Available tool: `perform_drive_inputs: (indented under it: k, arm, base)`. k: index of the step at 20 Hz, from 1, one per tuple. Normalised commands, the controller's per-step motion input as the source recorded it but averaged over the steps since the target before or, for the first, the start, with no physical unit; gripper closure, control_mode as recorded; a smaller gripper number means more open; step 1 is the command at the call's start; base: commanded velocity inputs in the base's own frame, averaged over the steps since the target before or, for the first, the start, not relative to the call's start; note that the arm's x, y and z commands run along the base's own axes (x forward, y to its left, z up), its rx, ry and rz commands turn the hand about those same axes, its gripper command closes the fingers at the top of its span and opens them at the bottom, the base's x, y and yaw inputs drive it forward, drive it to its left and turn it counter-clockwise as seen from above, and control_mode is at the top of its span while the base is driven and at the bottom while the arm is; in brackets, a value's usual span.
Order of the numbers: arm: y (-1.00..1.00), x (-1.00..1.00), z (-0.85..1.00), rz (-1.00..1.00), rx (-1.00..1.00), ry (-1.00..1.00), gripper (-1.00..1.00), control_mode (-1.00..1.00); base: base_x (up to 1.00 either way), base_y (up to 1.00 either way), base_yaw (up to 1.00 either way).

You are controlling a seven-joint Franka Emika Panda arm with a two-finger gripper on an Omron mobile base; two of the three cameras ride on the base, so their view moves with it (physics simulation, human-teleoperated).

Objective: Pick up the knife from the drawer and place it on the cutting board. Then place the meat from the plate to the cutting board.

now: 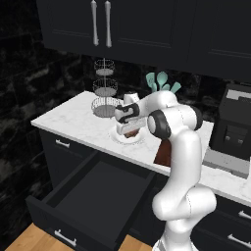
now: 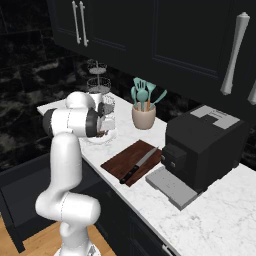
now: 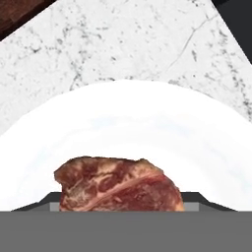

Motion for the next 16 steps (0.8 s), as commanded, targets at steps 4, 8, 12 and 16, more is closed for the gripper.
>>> perform_drive_inputs:
  k: [4,8,12,16]
  arm:
    - [0.0,-0.05,0.0,0.0,0.0,0.0,1.0,-1.0]
    - [0.0,-0.22,0.0,0.0,0.0,-0.01,1.0,-1.0]
    - [-0.53,-0.91,0.14,-0.11,0.03,-0.2,1.0,-1.0]
    - [-0.65,-1.0,0.34,-0.2,0.06,-0.23,1.0,-1.0]
  base:
    - [0.0,0.0,0.0]
    - [0.0,0.0,0.0]
    - [0.0,0.0,0.0]
    - [0.0,0.0,0.0]
